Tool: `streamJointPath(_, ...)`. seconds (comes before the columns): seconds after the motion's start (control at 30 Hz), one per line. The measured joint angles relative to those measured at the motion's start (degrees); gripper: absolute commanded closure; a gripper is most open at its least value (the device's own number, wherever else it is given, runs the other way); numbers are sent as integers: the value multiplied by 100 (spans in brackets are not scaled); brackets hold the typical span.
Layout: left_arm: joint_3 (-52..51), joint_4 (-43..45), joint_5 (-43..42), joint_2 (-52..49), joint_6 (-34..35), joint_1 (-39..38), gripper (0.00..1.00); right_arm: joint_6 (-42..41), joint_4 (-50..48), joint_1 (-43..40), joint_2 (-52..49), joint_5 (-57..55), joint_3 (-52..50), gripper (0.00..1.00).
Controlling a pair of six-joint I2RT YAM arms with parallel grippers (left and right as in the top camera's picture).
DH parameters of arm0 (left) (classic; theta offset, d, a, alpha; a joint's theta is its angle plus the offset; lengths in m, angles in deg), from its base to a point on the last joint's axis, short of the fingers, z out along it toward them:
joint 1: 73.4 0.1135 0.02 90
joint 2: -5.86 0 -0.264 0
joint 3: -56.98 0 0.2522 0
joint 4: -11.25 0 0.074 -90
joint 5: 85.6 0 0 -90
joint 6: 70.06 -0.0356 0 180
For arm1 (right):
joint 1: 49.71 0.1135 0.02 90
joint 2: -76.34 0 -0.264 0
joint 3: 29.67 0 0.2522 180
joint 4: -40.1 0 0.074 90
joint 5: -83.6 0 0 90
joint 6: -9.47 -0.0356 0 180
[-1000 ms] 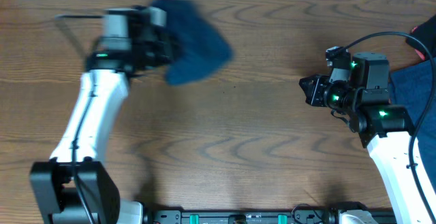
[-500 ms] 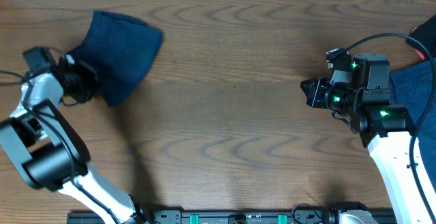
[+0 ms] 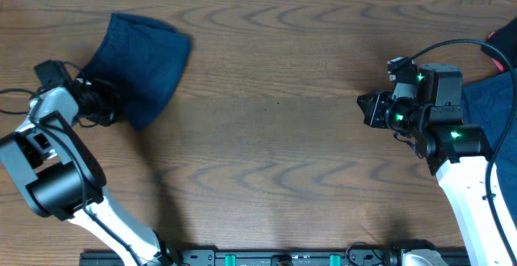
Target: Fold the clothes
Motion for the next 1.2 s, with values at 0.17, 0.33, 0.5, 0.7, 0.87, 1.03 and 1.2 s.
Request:
streamJointPath(0.17,-20,398,20,0,708,-487,94,0,4,0,0,-4,0,91)
streamJointPath(0.33,-33,929,26,0,1582,-887,94,0,72,0,0,-20,0,92)
streamJointPath(0.5,-33,892,125,0,1952,-938,83,0,92,0,0,-28,0,91)
streamJointPath(0.7,-31,4,302,9,1491,-739,69,0,83,0,0,-42,0,91)
streamJointPath(0.87,-33,-828,420,203,549,-535,64,0,2,0,0,-44,0,90)
streamJointPath(1.03,-83,-1300,811,785,-260,-494,45,0,-61,0,0,-46,0,91)
streamJointPath(1.2,-85,-1537,1456,1779,-715,-533,48,0,-66,0,0,-48,0,91)
